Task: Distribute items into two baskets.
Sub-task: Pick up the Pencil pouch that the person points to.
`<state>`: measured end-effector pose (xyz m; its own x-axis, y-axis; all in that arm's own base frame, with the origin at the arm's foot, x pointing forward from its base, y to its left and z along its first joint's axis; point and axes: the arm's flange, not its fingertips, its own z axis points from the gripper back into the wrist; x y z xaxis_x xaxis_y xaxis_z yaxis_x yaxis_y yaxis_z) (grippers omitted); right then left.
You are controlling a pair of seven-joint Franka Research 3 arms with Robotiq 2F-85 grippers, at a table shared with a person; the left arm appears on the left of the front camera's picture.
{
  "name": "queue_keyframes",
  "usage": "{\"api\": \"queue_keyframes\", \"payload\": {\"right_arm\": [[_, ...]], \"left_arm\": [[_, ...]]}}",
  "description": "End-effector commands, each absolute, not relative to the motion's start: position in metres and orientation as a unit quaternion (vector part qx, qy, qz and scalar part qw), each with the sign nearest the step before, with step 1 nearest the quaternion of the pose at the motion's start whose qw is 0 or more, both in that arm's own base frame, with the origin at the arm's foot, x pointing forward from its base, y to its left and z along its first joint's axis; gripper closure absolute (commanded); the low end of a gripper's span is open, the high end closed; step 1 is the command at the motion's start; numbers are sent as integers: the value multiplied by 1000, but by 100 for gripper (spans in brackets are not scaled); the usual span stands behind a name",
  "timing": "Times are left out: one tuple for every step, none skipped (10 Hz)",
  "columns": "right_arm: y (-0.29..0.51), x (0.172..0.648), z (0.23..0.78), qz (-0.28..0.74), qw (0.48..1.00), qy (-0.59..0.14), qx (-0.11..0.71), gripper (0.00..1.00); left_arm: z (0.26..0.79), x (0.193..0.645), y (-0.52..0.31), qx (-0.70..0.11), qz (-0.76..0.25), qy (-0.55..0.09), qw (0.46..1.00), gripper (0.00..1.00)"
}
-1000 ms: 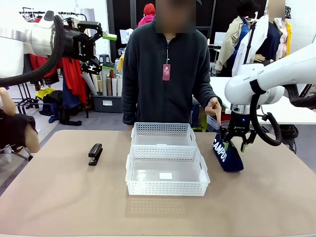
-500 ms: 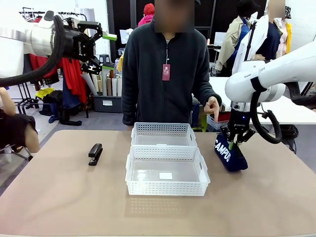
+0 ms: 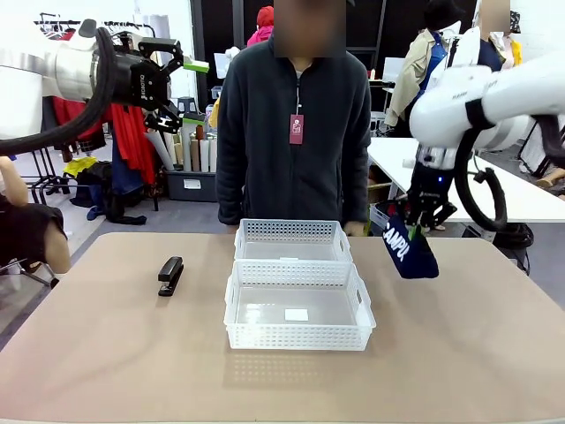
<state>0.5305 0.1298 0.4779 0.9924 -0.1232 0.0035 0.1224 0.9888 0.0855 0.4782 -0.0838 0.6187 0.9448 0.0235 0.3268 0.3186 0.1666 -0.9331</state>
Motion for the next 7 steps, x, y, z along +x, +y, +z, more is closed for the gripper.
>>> {"api": "queue_keyframes", "payload": {"right_arm": [[143, 514, 528, -18, 998, -4, 67, 100], [152, 508, 551, -10, 998, -9, 68, 100], [160, 503, 574, 0, 997, -27, 74, 100], [169, 499, 596, 10, 996, -34, 79, 100], [177, 495, 618, 17, 996, -44, 81, 100], [182, 495, 635, 21, 994, -51, 89, 100], [183, 495, 650, 25, 994, -58, 91, 100]], "left_arm": [[621, 477, -84, -640, -96, -132, 751, 0], [621, 477, -84, -640, -96, -132, 751, 0], [621, 477, -84, -640, -96, -132, 751, 0], [621, 477, -84, -640, -96, -132, 751, 0], [621, 477, -84, -640, -96, -132, 751, 0], [621, 477, -84, -640, -96, -132, 751, 0], [621, 477, -84, -640, -96, -132, 751, 0]]}}
